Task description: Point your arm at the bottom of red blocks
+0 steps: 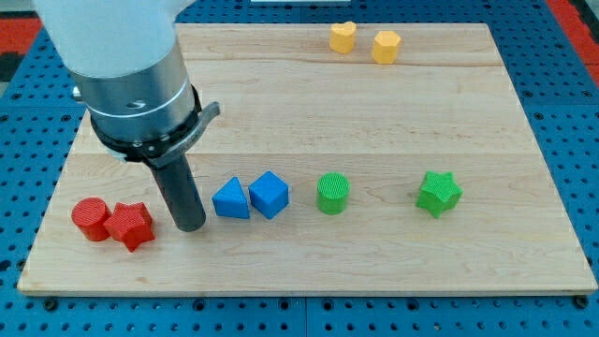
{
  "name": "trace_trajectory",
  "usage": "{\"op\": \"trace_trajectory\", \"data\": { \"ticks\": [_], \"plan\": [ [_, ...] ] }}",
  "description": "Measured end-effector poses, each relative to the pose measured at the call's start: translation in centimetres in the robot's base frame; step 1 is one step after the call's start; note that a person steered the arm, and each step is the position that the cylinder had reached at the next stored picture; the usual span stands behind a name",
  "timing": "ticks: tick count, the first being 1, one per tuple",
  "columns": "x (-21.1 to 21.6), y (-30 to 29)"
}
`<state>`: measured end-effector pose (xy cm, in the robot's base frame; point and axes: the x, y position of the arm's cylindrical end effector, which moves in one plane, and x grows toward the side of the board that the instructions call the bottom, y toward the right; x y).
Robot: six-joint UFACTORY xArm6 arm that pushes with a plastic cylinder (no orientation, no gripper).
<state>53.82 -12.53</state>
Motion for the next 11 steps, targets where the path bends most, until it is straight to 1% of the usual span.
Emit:
{"op": "trace_trajectory", "data": {
  "ticks": [1,3,4,5,6,9,11],
  "plan": [
    [-1.0,-0.4],
    [-1.3,-1.2],
    [0.7,0.3],
    [3.9,1.6],
    [6.0,-1.5],
    [5.6,-7.5],
    [5.6,-8.7]
  ]
}}
